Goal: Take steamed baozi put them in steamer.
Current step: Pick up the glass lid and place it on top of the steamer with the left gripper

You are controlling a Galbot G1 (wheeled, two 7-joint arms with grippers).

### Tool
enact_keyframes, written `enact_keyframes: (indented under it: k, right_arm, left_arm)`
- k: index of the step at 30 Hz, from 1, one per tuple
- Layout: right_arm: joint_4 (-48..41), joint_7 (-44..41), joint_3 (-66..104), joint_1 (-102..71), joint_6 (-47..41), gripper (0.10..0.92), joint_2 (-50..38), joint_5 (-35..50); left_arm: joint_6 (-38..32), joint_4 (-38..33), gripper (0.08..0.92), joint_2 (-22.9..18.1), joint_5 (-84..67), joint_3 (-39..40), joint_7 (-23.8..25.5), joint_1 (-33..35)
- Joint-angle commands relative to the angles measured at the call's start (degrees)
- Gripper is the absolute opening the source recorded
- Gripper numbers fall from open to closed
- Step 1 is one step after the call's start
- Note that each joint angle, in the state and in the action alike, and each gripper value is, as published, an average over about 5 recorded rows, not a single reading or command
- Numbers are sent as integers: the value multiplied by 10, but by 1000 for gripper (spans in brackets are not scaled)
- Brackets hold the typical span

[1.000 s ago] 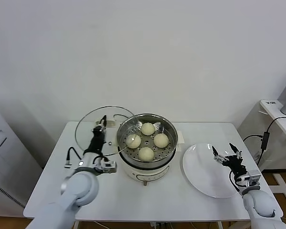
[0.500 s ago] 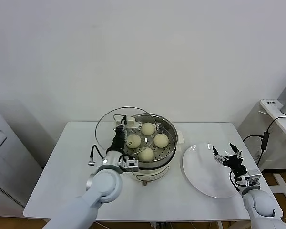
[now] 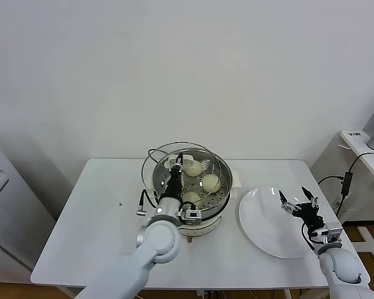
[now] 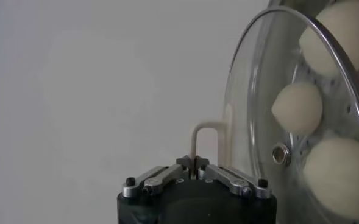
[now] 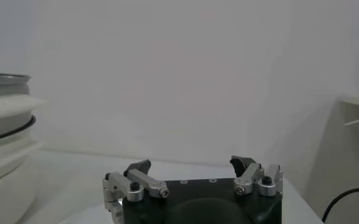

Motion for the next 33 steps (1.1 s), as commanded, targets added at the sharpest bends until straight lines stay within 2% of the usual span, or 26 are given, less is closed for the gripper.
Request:
enact_keyframes:
  k: [1, 33]
  right_arm:
    - [2, -1, 1, -2, 1, 823, 2, 0]
    - [1, -3, 3, -5, 1, 823, 2, -1]
  left_arm:
    - [6, 27, 103, -33, 13, 25, 2, -8]
    - [4, 52, 103, -43, 13, 23, -4, -4]
